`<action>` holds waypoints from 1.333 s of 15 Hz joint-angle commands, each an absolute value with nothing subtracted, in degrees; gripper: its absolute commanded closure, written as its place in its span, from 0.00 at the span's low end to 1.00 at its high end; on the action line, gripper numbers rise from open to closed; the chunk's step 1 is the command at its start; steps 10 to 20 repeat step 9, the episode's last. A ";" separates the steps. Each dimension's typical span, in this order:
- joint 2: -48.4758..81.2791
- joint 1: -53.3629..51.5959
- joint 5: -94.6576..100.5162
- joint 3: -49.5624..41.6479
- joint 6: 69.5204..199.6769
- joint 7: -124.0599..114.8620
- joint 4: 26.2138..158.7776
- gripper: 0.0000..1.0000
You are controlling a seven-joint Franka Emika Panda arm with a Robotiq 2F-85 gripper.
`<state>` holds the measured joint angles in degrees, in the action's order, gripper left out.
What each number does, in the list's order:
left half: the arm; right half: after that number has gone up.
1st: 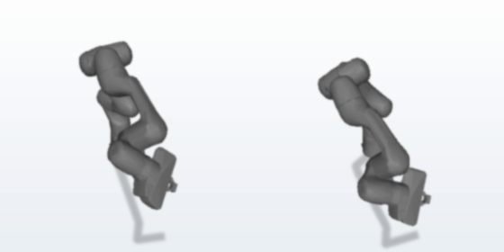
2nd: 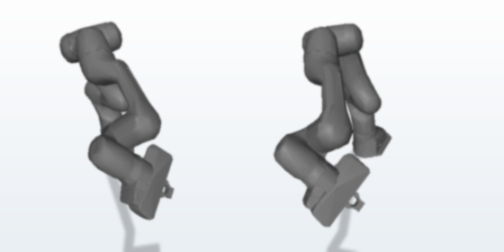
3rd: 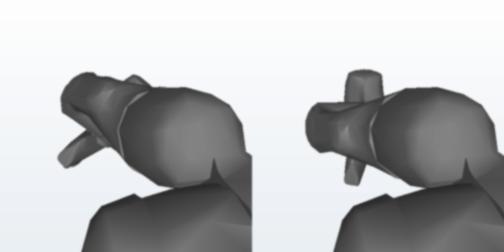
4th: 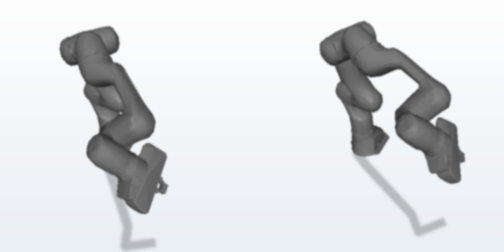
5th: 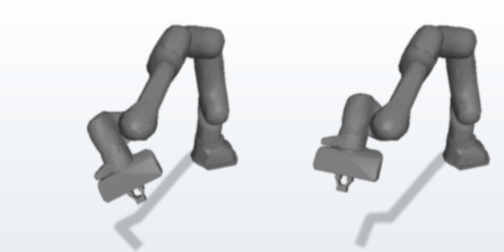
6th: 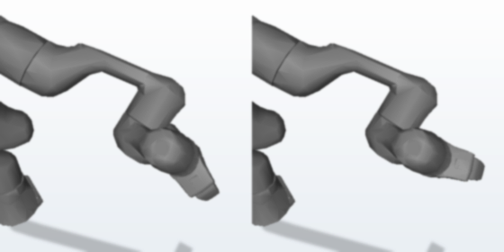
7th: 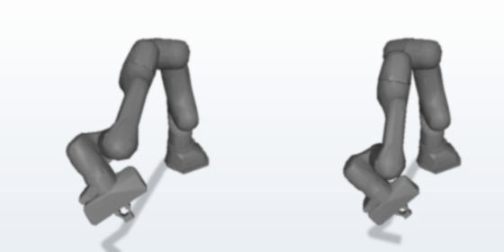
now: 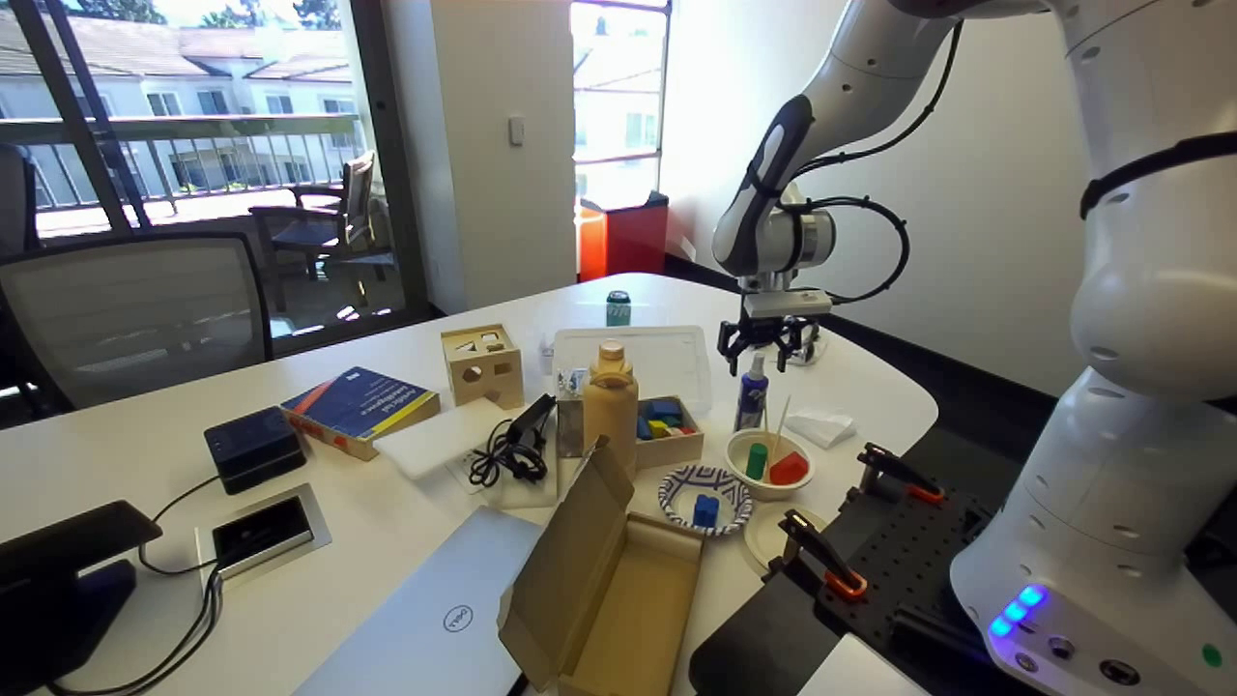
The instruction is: Pick up the lid and put it on the bottle
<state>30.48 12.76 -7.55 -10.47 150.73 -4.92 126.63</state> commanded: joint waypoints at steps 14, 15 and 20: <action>21.64 12.91 -7.26 -10.72 144.77 -4.87 126.59 0.00; 21.64 12.91 -7.26 -10.72 144.77 -4.87 126.59 0.00; 21.64 12.91 -7.26 -10.72 144.77 -4.87 126.59 0.00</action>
